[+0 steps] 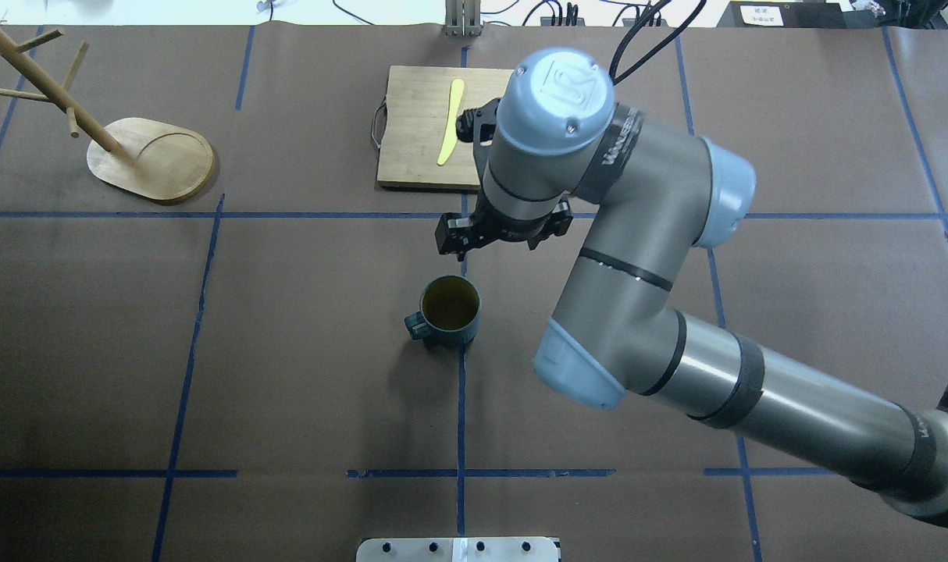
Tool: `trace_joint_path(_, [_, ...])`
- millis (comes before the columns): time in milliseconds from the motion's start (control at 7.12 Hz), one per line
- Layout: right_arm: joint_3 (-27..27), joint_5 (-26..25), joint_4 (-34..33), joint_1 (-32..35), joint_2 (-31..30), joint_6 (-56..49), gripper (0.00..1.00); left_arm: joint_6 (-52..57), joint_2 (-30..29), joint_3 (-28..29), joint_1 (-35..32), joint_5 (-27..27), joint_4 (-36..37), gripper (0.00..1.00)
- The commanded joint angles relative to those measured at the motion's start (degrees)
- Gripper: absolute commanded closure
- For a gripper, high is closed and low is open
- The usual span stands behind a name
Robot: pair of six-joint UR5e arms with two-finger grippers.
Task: Hang cup on storage rack
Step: 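Open the right gripper and withdraw it away from the mug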
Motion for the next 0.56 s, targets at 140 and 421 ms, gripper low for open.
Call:
trace_joint_path(140, [0.3, 9.1, -1.4, 15.9, -9.8, -21.3, 0.00, -0.5, -0.2, 0.2, 0.4, 0.6, -0.5, 0.00])
trace_joint_path(421, [-4.7, 12.2, -1.1, 24.2, -15.3, -35.7, 0.00, -0.4, -1.2, -0.1, 0.4, 0.3, -0.9, 0.00])
